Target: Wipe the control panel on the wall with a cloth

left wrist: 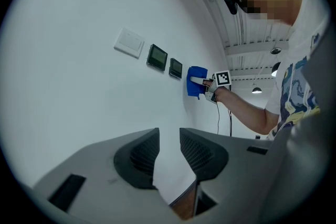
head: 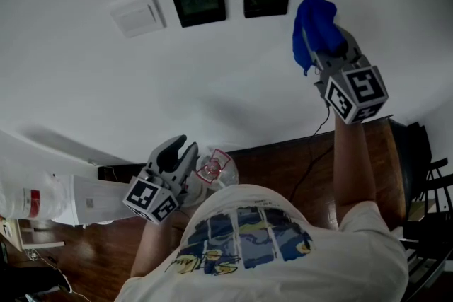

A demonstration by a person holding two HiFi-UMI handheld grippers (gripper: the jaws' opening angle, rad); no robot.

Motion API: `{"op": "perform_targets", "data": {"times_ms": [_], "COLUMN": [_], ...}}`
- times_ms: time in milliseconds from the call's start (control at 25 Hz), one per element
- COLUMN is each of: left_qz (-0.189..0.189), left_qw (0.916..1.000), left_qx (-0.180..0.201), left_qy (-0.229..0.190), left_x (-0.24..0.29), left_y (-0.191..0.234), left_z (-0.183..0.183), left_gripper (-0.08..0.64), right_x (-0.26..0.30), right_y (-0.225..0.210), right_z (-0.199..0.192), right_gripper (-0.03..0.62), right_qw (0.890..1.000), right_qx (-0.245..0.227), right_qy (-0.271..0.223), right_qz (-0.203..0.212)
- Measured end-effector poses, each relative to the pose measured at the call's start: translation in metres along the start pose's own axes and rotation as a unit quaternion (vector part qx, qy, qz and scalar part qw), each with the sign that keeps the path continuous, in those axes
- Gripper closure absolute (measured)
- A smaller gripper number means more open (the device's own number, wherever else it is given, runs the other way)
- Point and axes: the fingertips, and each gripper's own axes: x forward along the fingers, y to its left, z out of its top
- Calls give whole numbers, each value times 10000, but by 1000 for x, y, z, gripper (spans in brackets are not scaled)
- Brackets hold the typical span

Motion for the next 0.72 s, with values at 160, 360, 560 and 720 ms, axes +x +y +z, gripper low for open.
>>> {"op": "perform_targets", "data": {"times_ms": [160,360,560,720], "left_qz": [-6,-33,-52,-48], "left_qw": [10000,10000,10000,10000], "left_qx": [10,16,44,84], "left_qy": [-6,-12,4,0], "left_x": [-1,1,3,4], "left_y": [2,2,3,4], "left_z": [1,2,4,7], "left_gripper": [463,463,463,463], "right_x": [-24,-55,-86,-106], "right_y": [20,44,69,84], "right_z": [-10,-22,-40,-53], "right_gripper": [502,502,502,502], "right_qw": [9999,9995,9979,9964], "right_qx": [77,240,540,711], "right_qy": [94,210,333,433], "right_qz": [33,76,142,162]}}
